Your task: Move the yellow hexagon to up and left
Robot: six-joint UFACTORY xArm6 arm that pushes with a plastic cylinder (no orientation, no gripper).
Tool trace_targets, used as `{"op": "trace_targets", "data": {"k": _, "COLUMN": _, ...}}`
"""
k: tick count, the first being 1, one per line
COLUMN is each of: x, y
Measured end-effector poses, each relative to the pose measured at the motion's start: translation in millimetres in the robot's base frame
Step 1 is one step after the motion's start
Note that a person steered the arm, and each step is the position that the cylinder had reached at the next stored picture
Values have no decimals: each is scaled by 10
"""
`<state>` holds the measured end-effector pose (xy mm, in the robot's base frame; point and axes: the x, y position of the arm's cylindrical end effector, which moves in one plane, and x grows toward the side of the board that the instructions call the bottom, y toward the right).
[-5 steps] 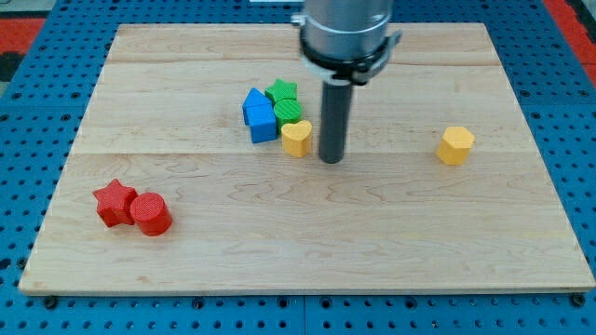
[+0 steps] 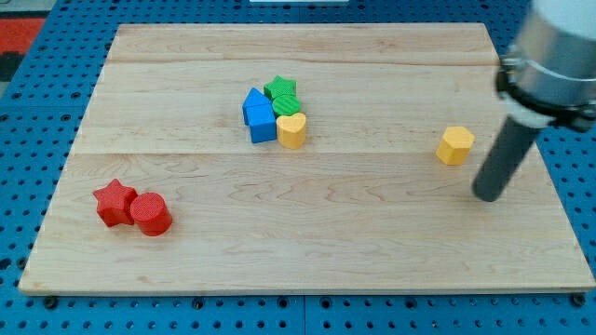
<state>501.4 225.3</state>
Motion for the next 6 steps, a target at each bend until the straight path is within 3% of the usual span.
{"op": "trace_targets", "data": {"k": 2, "x": -843, "y": -848}}
{"op": "trace_targets", "data": {"k": 3, "x": -792, "y": -747}}
{"op": "trace_targets", "data": {"k": 4, "x": -861, "y": -242}}
{"op": "trace_targets", "data": {"k": 5, "x": -1340, "y": -338}}
{"op": "trace_targets", "data": {"k": 6, "x": -1403, "y": -829}}
